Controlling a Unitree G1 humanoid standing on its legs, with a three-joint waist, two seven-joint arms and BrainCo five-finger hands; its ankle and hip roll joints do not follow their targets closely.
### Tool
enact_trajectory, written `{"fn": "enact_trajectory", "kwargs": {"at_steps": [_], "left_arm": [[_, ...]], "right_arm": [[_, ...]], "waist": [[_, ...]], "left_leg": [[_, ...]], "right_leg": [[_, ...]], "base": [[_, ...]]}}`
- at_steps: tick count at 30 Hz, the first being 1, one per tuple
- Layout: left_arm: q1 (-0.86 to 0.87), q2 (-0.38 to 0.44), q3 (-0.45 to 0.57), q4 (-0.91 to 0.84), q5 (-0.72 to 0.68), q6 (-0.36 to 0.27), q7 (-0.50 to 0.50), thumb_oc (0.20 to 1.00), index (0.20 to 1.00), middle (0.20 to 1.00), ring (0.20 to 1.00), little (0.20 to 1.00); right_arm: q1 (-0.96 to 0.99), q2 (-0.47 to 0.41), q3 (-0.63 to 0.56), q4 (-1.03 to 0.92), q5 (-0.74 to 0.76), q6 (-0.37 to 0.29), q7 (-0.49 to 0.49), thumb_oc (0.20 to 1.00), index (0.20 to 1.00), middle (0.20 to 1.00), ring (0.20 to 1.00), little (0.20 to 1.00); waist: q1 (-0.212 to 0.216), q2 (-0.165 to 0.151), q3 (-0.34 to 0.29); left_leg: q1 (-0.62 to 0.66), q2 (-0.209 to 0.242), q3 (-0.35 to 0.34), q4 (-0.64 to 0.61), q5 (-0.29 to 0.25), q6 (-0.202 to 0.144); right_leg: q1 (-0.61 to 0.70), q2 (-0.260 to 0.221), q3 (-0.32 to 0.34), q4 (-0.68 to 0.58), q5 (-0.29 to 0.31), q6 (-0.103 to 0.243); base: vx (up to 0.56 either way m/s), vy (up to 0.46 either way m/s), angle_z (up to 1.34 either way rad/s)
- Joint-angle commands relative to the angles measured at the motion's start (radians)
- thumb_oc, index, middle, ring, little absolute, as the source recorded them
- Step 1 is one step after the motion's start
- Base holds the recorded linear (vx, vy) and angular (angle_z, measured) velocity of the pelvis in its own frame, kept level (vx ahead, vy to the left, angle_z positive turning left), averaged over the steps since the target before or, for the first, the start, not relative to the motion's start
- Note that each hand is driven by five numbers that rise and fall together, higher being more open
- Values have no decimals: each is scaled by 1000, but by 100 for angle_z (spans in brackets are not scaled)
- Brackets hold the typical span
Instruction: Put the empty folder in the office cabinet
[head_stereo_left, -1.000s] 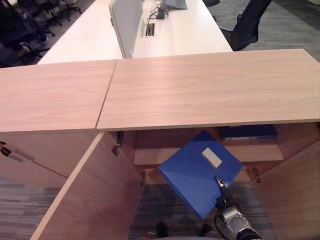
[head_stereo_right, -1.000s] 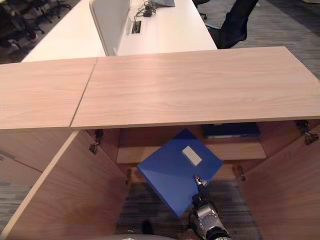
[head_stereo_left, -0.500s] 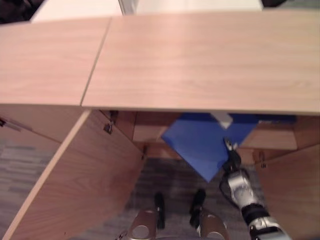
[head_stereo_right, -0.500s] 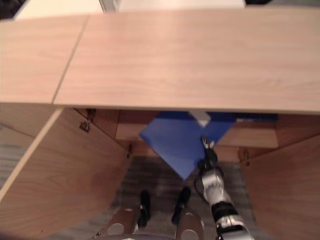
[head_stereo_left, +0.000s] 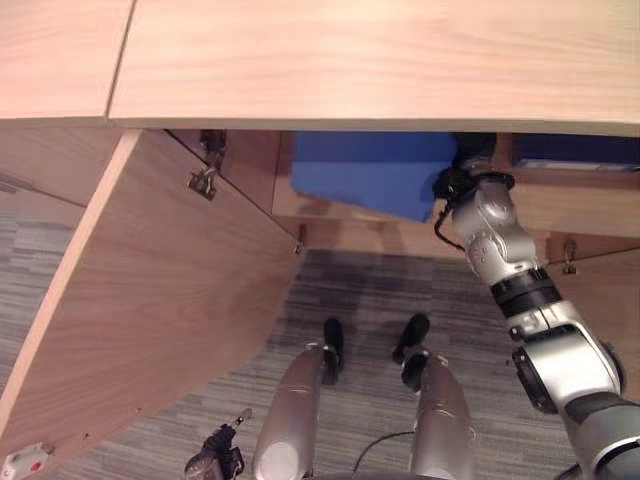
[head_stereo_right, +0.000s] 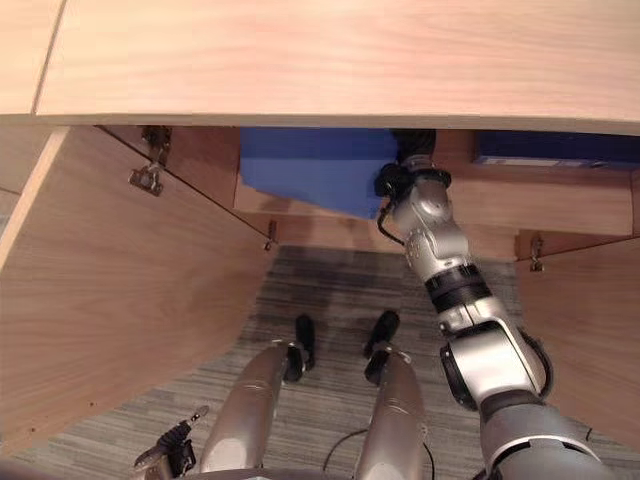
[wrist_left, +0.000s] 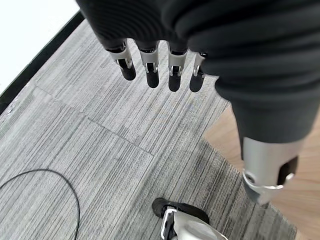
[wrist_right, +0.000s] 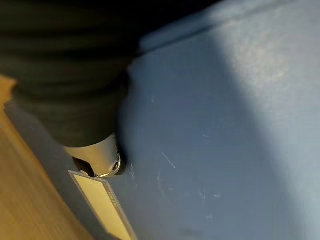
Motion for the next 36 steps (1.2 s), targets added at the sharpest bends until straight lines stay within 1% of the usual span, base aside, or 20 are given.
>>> {"fn": "enact_trajectory", "kwargs": {"at_steps": [1,5,7,8,13,15,16,17,18,19,22,23,24,25,28,30,31,34,36], "left_arm": [[55,18,-65,8,-55,-1,18,1000,1000,1000,1000,1000],[81,13,-105,-28,-77,9,21,1000,1000,1000,1000,1000],[90,9,-126,-37,-88,13,22,1000,1000,1000,1000,1000],[99,8,-139,-47,-97,17,25,1000,1000,1000,1000,1000],[135,-1,-182,-110,-106,29,29,1000,1000,1000,1000,1000],[145,-3,-209,-139,-108,37,30,1000,1000,1000,1000,1000],[160,-8,-241,-182,-111,46,31,1000,1000,1000,1000,1000],[164,-5,-242,-186,-112,48,33,1000,1000,1000,1000,1000],[173,-3,-269,-228,-110,56,35,1000,1000,1000,1000,1000],[176,0,-270,-233,-111,59,37,1000,1000,1000,1000,1000],[190,7,-313,-287,-119,77,42,1000,1000,1000,1000,1000],[191,8,-313,-288,-119,77,42,1000,1000,1000,1000,1000],[195,16,-342,-321,-123,88,45,1000,1000,1000,1000,1000],[198,25,-359,-333,-122,95,44,1000,1000,1000,1000,1000],[206,47,-385,-371,-132,104,46,1000,1000,1000,1000,1000],[210,54,-391,-382,-134,109,44,1000,1000,1000,1000,1000],[219,67,-399,-392,-132,113,39,1000,1000,1000,1000,1000],[228,80,-405,-402,-128,117,34,1000,1000,1000,1000,1000],[236,92,-412,-409,-123,119,30,1000,1000,1000,1000,1000]], "right_arm": [[-56,23,-11,-22,57,-100,2,200,200,200,200,200],[-95,57,-61,36,155,-132,-9,200,200,200,200,200],[-110,86,-94,63,217,-148,-13,200,200,200,200,200],[-109,111,-116,79,272,-162,-7,200,200,200,200,200],[-107,168,-197,150,427,-198,7,200,200,200,200,200],[-101,215,-245,165,515,-212,18,200,200,200,200,200],[-89,275,-287,179,605,-231,31,200,200,200,200,200],[-86,275,-288,179,609,-232,35,200,200,200,200,200],[-80,324,-317,201,663,-255,27,200,200,200,200,200],[-80,325,-318,202,666,-256,29,200,200,200,200,200],[-78,402,-354,213,708,-276,15,200,200,200,200,200],[-78,402,-354,213,708,-276,16,200,200,200,200,200],[-81,435,-363,230,718,-282,2,200,200,200,200,200],[-83,455,-366,253,732,-273,-4,200,200,200,200,200],[-104,445,-355,284,729,-257,-11,200,200,200,200,200],[-115,435,-353,289,721,-255,-14,200,200,200,200,200],[-136,417,-354,287,715,-258,-15,200,200,200,200,200],[-160,394,-360,277,711,-265,-17,200,200,200,200,200],[-192,357,-366,282,704,-274,-29,200,200,200,200,200]], "waist": [[25,8,-104],[43,19,-132],[50,26,-141],[55,28,-149],[83,47,-163],[92,58,-163],[106,70,-162],[106,68,-164],[114,81,-164],[115,80,-165],[127,103,-161],[127,103,-161],[135,118,-158],[143,129,-155],[153,142,-151],[157,145,-152],[167,149,-154],[178,151,-159],[188,154,-166]], "left_leg": [[-50,-16,-12,25,-68,2],[-127,-26,-18,69,-80,5],[-148,-33,-19,81,-83,9],[-161,-38,-17,87,-87,14],[-199,-57,-13,106,-97,27],[-211,-63,-16,115,-100,27],[-222,-68,-20,124,-103,28],[-223,-68,-21,125,-104,28],[-229,-74,-26,132,-105,30],[-230,-74,-27,133,-106,30],[-237,-82,-32,137,-107,34],[-237,-83,-33,138,-108,35],[-240,-86,-34,142,-107,36],[-242,-89,-37,145,-108,36],[-248,-96,-46,154,-106,37],[-251,-98,-50,157,-105,37],[-257,-102,-57,161,-103,37],[-266,-108,-65,166,-103,37],[-272,-113,-72,170,-105,38]], "right_leg": [[6,-35,36,11,-100,50],[-72,-52,46,74,-127,42],[-100,-58,54,97,-133,40],[-117,-60,65,111,-137,41],[-160,-83,82,146,-145,45],[-167,-90,83,158,-152,46],[-174,-97,83,169,-159,48],[-175,-98,82,170,-159,48],[-178,-101,85,177,-162,50],[-178,-101,84,177,-163,51],[-179,-110,81,188,-166,58],[-179,-110,80,188,-166,58],[-179,-118,80,194,-166,62],[-177,-124,81,198,-167,65],[-177,-138,77,209,-171,68],[-177,-142,74,213,-173,68],[-177,-150,72,222,-177,68],[-177,-158,65,231,-184,69],[-181,-167,63,239,-187,70]], "base": [[0,0,0],[5,-5,10],[13,32,10],[17,55,12],[5,19,3],[7,-10,9],[11,-7,18],[13,4,23],[6,10,17],[3,18,14],[-3,18,8],[-1,33,7],[-5,33,9],[-8,33,12],[-10,3,14],[4,-10,22],[5,-22,18],[5,-14,14],[17,1,15]]}}
